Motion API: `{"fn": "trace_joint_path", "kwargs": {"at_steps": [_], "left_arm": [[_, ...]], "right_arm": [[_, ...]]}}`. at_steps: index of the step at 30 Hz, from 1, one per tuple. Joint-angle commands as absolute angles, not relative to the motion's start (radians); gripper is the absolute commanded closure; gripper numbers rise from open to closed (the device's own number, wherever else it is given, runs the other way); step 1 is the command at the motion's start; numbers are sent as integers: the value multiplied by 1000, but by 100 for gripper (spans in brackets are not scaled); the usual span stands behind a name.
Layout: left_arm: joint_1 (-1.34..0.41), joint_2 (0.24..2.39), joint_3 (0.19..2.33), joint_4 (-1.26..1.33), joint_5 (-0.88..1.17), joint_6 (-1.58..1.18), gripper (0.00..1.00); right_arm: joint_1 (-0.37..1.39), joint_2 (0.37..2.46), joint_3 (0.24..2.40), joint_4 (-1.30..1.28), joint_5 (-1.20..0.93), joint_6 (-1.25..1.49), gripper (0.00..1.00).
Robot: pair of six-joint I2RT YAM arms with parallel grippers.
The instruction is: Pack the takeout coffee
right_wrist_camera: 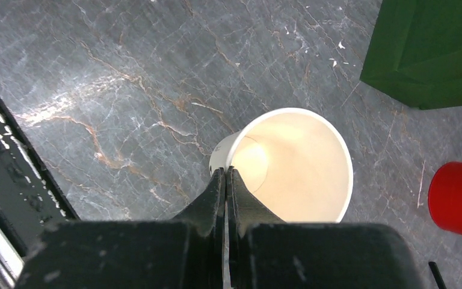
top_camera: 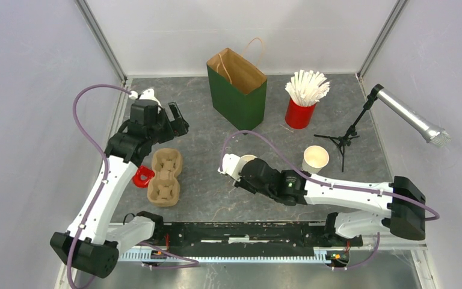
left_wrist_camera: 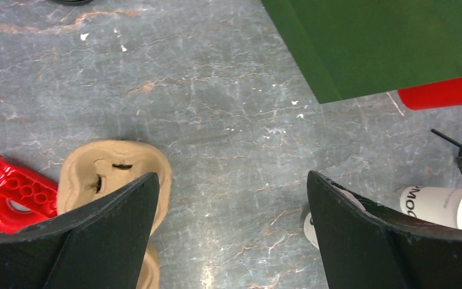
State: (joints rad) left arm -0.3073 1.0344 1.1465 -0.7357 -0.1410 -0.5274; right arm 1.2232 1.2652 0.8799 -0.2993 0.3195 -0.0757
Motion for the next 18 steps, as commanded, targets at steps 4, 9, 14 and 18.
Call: {"fn": "trace_joint_path", "kwargs": {"at_steps": [4, 9, 14, 18], "left_arm": [[-198, 1075, 1195, -746, -5, -427, 3], [-162, 1136, 1222, -746, -15, -385, 4], [-108, 1222, 1276, -754, -82, -316, 7], [-59, 1330, 1344, -738, -127, -276, 10]], "right_arm": [[1226, 1310, 847, -187, 307, -135, 100], [1227, 1288, 831, -181, 289, -114, 88], [1228, 1211, 877, -243, 264, -72, 62], [1227, 1092, 903, -280, 227, -34, 53]]}}
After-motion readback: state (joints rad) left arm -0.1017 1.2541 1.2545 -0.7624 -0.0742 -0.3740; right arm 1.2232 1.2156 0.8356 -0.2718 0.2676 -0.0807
